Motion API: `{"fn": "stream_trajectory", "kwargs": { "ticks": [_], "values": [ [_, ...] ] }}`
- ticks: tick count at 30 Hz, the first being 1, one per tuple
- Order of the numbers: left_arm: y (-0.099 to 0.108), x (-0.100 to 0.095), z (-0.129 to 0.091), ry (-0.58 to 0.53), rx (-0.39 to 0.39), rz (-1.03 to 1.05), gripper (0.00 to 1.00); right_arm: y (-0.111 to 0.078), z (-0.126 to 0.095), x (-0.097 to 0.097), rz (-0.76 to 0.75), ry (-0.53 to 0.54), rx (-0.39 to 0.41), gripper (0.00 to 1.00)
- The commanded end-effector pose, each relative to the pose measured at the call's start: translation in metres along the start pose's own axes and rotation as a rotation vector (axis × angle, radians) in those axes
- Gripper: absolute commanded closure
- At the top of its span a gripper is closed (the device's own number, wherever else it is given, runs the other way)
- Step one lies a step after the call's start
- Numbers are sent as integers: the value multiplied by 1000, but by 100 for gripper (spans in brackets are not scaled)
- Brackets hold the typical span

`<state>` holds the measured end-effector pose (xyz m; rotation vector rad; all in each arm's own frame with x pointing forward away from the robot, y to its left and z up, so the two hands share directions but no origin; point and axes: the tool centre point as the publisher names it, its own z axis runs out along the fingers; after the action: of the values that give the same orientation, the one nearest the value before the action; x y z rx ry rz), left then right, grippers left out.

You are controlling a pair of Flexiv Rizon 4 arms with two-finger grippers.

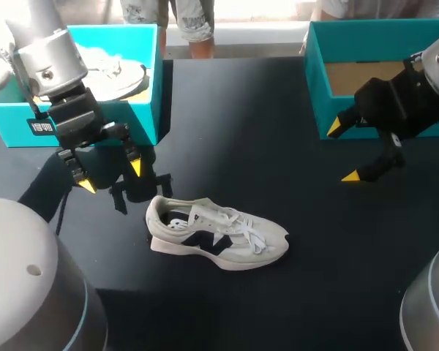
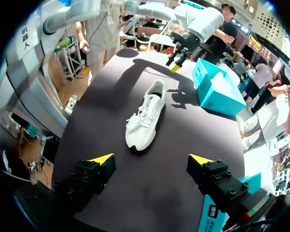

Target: Take the shoe out of the shoebox, open the shoe tongue, remove and reinsert the insole, then place the shoe into the shoebox

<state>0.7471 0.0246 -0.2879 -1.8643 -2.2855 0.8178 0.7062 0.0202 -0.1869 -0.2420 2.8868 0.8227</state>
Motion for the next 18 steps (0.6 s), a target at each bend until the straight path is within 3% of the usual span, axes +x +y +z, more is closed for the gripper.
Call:
{"fn": "stream_trajectory", "kwargs": {
  "ticks": [1,7,11,18],
  "values": [
    [0,13,-15,-200,76,-160,0,0,1,-1,0,3,2,0],
    [-7,34,-27,-339,158,-401,0,0,1,-1,0,3,2,0],
    [-13,55,-16,-456,243,-510,0,0,1,-1,0,3,2,0],
    [-13,55,-16,-456,243,-510,0,0,1,-1,0,3,2,0]
  ]
}}
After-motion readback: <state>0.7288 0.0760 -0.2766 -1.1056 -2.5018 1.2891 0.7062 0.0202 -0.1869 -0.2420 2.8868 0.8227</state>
